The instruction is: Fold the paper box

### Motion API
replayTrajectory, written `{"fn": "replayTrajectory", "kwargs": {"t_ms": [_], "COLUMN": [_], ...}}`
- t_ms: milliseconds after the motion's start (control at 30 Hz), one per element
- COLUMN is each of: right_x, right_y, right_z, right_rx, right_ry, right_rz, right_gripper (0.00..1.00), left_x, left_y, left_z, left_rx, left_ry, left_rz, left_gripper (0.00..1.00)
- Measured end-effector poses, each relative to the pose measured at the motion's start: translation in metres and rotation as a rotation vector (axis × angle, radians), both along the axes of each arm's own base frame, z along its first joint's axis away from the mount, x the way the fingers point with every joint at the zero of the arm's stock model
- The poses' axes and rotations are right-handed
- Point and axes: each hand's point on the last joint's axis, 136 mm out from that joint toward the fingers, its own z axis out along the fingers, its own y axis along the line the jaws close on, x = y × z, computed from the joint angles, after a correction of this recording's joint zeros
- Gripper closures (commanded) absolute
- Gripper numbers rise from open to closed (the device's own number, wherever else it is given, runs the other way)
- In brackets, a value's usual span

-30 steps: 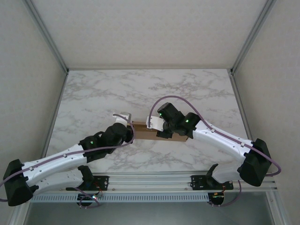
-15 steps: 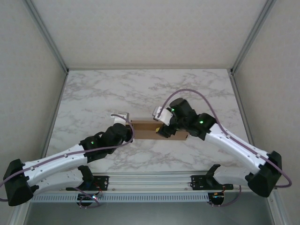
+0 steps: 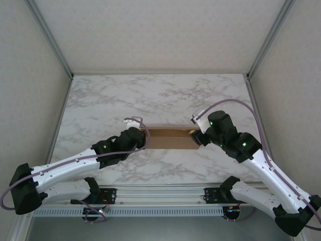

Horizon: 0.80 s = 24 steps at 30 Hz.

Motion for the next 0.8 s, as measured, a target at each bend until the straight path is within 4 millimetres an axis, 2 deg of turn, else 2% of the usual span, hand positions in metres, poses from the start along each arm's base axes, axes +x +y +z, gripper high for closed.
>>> {"fn": "replayTrajectory", "kwargs": {"t_ms": [167, 267, 433, 633, 800], "right_x": [-0.006, 0.001, 0.014, 0.017, 0.018], "right_y": [-0.023, -0.031, -0.047, -0.049, -0.041], "right_z": [-0.018, -0.022, -0.043, -0.056, -0.057], "right_rx": [-0.058, -0.085, -0.145, -0.165, -0.137], "right_ry": [0.039, 0.047, 0.091, 0.122, 0.152], "right_rz": [-0.070, -0.101, -0.157, -0.156, -0.135], "right_gripper": [0.55, 0.57, 0.69, 0.92, 0.98], "left_x": [0.001, 0.002, 0.002, 0.002, 0.002], "left_y": [0.001, 0.002, 0.002, 0.002, 0.002], "left_z": [0.000, 0.000, 0.000, 0.000, 0.000], "left_rx": [0.015, 0.022, 0.033, 0.042, 0.051], "left_ry": [-0.002, -0.002, -0.006, -0.009, -0.011], "left_rz": [-0.005, -0.006, -0.017, -0.024, -0.034], "left_gripper": [0.93, 0.93, 0.93, 0.93, 0.93]}}
